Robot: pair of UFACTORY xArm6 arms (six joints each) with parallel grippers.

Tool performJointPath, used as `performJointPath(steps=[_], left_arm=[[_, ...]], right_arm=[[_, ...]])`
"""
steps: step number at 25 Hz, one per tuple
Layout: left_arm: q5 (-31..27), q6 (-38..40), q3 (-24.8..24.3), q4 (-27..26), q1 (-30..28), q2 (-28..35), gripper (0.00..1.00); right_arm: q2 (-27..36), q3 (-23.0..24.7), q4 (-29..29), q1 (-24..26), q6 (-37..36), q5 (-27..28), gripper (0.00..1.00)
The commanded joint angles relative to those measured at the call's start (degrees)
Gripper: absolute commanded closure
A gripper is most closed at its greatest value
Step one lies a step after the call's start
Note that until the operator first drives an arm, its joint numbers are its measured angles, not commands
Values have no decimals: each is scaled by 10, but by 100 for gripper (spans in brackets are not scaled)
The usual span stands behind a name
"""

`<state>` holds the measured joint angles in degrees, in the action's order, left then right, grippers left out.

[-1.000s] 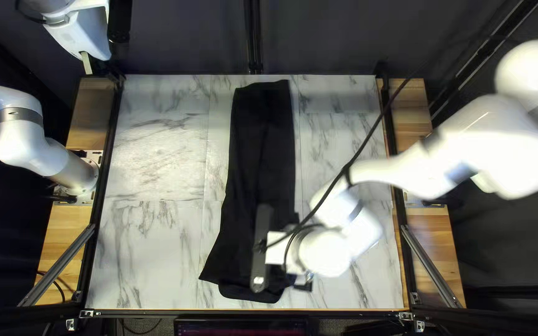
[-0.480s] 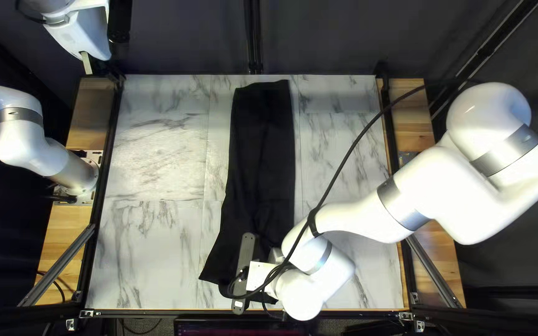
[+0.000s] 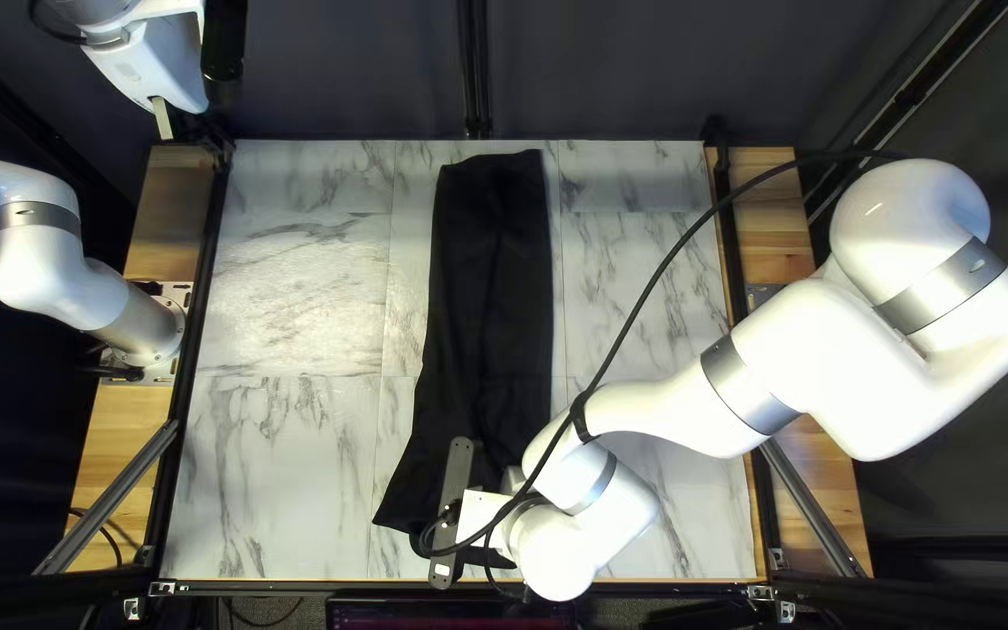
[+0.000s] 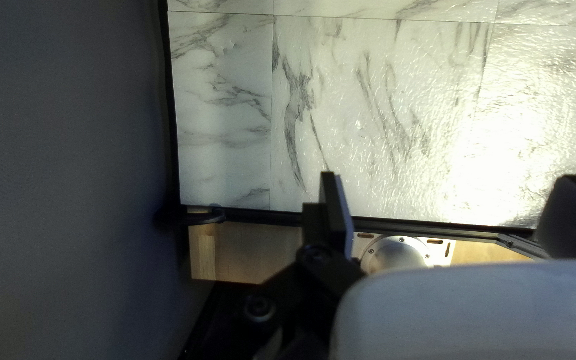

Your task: Fold t-shirt

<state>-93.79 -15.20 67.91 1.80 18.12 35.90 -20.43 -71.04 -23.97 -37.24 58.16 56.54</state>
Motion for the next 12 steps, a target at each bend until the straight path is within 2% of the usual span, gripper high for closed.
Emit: performJointPath(steps=[1, 6, 12], left_arm=[[0, 0, 0, 0, 0, 0, 0], [0, 0, 0, 0, 0, 0, 0], [0, 0, 0, 0, 0, 0, 0]], right_arm=[[44, 13, -1, -11, 0, 52, 100], [52, -15, -4, -22, -5, 108, 100], [48, -33, -5, -29, -7, 138, 100]])
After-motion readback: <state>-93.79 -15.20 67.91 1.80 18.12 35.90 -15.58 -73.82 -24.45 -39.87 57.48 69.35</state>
